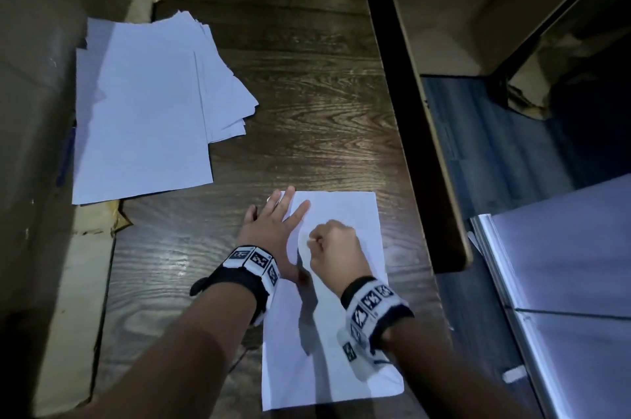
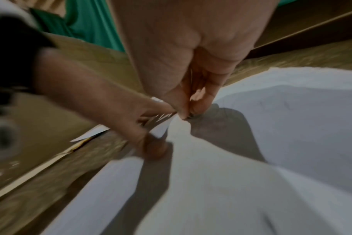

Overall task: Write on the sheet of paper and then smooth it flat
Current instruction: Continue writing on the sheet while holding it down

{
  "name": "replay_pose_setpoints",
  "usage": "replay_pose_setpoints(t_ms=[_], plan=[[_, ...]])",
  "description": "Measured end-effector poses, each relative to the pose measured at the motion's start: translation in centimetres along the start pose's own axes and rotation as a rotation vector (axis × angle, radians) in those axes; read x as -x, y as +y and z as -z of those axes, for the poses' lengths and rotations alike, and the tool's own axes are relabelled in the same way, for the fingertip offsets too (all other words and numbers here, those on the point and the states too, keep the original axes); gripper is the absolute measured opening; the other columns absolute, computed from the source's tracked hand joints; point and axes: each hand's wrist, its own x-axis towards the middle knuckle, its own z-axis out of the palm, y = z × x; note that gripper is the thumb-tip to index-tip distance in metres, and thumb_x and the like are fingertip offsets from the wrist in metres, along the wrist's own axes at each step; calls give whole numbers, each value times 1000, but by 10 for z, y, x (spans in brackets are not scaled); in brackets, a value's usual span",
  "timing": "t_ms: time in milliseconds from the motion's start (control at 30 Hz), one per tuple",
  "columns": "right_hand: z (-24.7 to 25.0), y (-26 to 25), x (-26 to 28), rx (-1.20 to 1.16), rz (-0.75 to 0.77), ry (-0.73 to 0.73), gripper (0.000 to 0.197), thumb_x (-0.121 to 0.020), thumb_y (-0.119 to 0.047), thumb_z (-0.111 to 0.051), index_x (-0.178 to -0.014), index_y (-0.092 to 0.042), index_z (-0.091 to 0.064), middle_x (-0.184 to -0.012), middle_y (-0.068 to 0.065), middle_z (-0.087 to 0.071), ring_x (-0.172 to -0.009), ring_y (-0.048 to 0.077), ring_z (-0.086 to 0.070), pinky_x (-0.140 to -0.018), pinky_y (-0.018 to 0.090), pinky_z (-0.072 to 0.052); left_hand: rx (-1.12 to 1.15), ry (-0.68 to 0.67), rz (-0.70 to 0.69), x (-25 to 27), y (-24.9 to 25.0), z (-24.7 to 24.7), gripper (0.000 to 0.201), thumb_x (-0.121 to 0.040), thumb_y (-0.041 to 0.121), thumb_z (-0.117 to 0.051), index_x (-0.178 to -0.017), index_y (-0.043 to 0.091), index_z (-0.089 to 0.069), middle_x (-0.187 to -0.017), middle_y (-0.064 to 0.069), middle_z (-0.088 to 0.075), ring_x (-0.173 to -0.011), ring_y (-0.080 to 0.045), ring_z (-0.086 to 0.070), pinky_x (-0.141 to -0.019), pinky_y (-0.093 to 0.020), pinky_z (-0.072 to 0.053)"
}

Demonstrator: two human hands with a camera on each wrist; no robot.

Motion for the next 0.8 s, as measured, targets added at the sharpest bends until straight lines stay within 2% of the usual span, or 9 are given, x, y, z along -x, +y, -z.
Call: replay_pose_setpoints(t_ms=[100, 233, 300, 433, 500, 567, 633, 733, 800], plan=[[6, 7, -4, 11, 35, -18, 14, -89, -14, -56, -85, -11, -69, -89, 5, -63, -79, 22, -61, -72, 33, -52, 13, -12, -4, -1, -1, -1, 139, -63, 86, -68, -156, 40, 24, -159, 4, 41, -152, -20, 28, -123, -57, 0], [15, 3, -49, -27, -74, 96, 14, -88, -12, -56, -84, -10, -70, -84, 7, -67, -75, 25, -65, -68, 34, -57, 12, -7, 2, -1, -2, 0, 139, -62, 86, -69, -157, 40, 22, -160, 5, 39, -152, -21, 26, -123, -57, -1], [8, 3, -39, -35, -78, 88, 14, -88, -11, -56, -86, -10, -70, -87, 8, -67, -78, 25, -65, -69, 33, -56, 7, -24, 6, -1, 0, 1, 139, -62, 86, -68, -157, 39, 23, -161, 4, 39, -153, -22, 26, -123, -58, -2], [5, 5, 6, 32, 33, -52, 14, -89, -14, -56, -87, -10, -69, -94, 6, -64, -85, 24, -62, -75, 36, -54, -11, -52, 7, 0, 3, 3, 140, -63, 88, -67, -156, 38, 25, -160, 2, 40, -152, -23, 27, -123, -59, -2], [17, 6, -14, 44, 22, -40, 14, -90, -15, -55, -88, -10, -68, -94, 7, -64, -85, 26, -63, -76, 36, -54, -1, -48, 4, 0, 2, 5, 141, -63, 87, -68, -156, 38, 24, -159, 3, 41, -152, -23, 28, -123, -58, -1], [24, 7, -45, 32, -29, 18, 15, -89, -14, -54, -87, -9, -68, -88, 10, -66, -80, 28, -64, -72, 36, -56, -7, -54, 6, 0, 2, 4, 140, -63, 86, -69, -156, 38, 24, -159, 2, 41, -152, -23, 28, -123, -58, 0], [23, 8, -53, 4, -75, 62, 13, -88, -12, -55, -84, -9, -68, -82, 10, -66, -74, 27, -65, -68, 35, -57, -20, -61, 10, -1, 2, 3, 140, -63, 87, -68, -156, 38, 26, -159, 2, 42, -152, -23, 28, -122, -58, 1], [7, 9, -10, 50, -17, 18, 16, -89, -13, -52, -80, -9, -64, -84, 7, -62, -75, 25, -61, -65, 32, -50, -22, -59, 9, -1, 2, 2, 140, -64, 87, -67, -155, 38, 27, -158, 2, 42, -152, -23, 28, -123, -58, 0], [6, 11, 17, 42, 40, -44, 16, -89, -14, -53, -81, -9, -65, -88, 6, -61, -77, 25, -60, -68, 35, -51, -30, -64, 13, -1, 2, 3, 140, -65, 86, -68, -155, 38, 27, -158, 2, 42, -152, -23, 28, -123, -58, -2]])
